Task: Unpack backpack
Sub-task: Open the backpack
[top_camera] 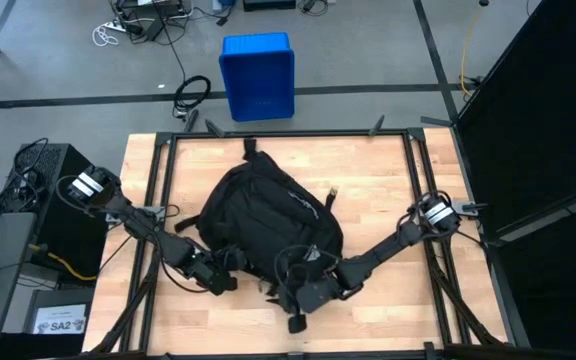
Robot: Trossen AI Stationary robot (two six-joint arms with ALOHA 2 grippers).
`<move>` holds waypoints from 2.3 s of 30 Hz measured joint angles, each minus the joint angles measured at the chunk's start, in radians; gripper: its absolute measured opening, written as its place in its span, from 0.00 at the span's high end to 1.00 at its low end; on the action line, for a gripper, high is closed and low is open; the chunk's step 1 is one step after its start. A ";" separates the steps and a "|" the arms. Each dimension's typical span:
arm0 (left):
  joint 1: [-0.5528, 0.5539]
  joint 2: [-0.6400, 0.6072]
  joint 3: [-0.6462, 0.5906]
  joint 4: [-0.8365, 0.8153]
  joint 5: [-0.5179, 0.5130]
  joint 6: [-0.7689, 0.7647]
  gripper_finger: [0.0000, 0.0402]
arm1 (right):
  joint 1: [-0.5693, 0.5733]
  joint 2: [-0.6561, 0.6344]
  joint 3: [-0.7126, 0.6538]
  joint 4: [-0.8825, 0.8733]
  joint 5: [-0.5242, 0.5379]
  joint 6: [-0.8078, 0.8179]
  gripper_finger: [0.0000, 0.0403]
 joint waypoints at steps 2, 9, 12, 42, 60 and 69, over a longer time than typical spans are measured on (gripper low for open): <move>0.009 0.000 0.016 0.030 0.000 -0.034 1.00 | -0.003 0.000 0.000 -0.019 -0.008 0.040 0.81; 0.049 0.001 0.033 0.196 -0.003 -0.054 1.00 | 0.009 0.000 0.000 -0.131 -0.006 0.183 0.64; 0.067 0.001 0.033 0.204 -0.007 -0.066 1.00 | 0.014 0.000 0.000 -0.211 0.041 0.235 0.60; 0.118 0.005 0.033 0.304 -0.018 -0.102 1.00 | -0.043 0.058 -0.002 -0.336 0.247 0.563 0.46; 0.113 0.003 0.038 0.146 0.058 -0.133 1.00 | -0.054 0.024 -0.002 -0.425 0.244 0.479 0.98; 0.045 0.003 0.042 -0.052 0.086 -0.206 1.00 | -0.014 -0.064 0.001 -0.594 0.255 0.530 1.00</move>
